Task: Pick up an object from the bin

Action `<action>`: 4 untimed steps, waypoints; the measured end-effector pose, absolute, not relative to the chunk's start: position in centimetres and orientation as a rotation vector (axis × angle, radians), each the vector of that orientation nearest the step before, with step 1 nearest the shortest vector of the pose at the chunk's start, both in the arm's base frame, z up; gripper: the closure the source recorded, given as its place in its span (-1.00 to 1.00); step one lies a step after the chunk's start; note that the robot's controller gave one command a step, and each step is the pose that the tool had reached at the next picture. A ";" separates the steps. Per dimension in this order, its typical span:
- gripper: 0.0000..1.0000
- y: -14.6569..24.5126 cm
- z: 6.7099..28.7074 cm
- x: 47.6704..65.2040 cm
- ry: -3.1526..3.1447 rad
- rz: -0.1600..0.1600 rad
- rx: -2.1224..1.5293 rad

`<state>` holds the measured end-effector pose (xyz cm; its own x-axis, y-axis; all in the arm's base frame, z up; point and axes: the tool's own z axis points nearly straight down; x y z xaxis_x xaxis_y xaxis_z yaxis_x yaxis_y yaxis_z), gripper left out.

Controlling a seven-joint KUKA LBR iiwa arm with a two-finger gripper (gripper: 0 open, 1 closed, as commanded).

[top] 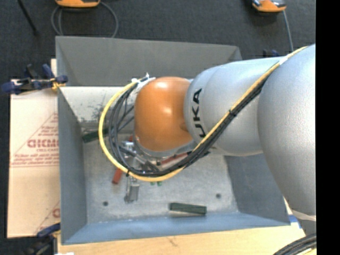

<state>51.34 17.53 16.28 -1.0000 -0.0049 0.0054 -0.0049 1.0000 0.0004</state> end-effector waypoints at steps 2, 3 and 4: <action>-1.00 15.4 6.9 58.5 -3.117 -0.004 0.425; -1.00 15.4 6.9 58.6 -3.122 -0.005 0.412; -1.00 15.3 7.0 58.8 -3.125 -0.005 0.401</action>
Offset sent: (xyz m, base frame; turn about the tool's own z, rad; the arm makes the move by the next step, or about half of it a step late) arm 0.0686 -0.0190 -0.0928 -0.2722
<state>58.78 15.34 7.03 -0.9676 -0.2524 -0.0096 -0.2524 0.9676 0.0021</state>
